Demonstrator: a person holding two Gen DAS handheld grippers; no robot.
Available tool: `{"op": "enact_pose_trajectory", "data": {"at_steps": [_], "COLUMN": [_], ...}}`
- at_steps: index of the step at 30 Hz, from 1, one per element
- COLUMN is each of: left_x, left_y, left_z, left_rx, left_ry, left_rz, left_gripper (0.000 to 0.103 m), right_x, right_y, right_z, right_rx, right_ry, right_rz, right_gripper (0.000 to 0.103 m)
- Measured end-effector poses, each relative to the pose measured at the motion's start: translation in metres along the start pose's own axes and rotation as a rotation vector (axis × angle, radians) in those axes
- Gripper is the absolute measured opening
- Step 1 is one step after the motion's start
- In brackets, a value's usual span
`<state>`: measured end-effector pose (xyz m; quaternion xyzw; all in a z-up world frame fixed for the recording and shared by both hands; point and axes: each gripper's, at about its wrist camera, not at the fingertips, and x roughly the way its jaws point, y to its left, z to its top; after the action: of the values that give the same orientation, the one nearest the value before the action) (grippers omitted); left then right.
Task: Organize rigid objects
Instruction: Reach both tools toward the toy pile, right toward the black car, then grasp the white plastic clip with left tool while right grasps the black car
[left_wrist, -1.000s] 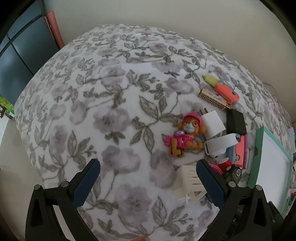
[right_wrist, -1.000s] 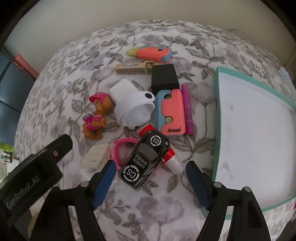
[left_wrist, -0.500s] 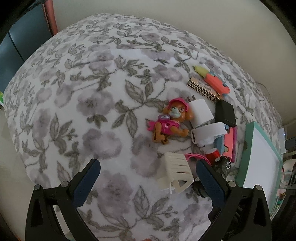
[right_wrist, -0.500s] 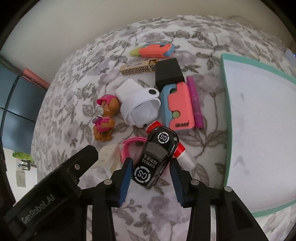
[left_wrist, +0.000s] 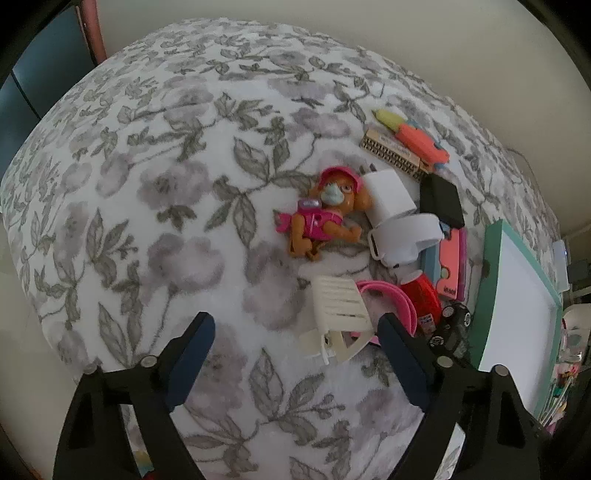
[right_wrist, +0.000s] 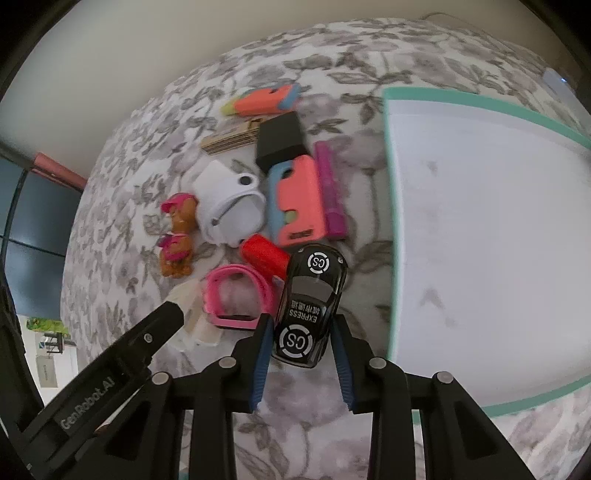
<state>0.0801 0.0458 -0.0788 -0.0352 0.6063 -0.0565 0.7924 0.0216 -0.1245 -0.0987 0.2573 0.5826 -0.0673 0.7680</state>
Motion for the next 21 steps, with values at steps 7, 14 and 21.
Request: {"op": "enact_pose_trajectory", "data": {"at_steps": [7, 14, 21], "left_x": [0.015, 0.025, 0.028], "left_y": [-0.011, -0.015, -0.012], "left_z": [-0.001, 0.001, 0.001], "left_rx": [0.049, 0.069, 0.062], "left_ry": [0.003, -0.019, -0.025], "left_rz": [0.055, 0.066, 0.010], "left_gripper": [0.075, 0.058, 0.029], "right_x": [-0.004, -0.001, -0.001], "right_y": [-0.006, -0.007, -0.008], "right_z": [0.000, -0.002, -0.004], "right_rx": [0.002, -0.004, -0.002], "right_ry": [-0.001, 0.012, 0.016], "right_rz": [-0.008, -0.012, -0.007], "right_gripper": [0.034, 0.034, 0.034]}}
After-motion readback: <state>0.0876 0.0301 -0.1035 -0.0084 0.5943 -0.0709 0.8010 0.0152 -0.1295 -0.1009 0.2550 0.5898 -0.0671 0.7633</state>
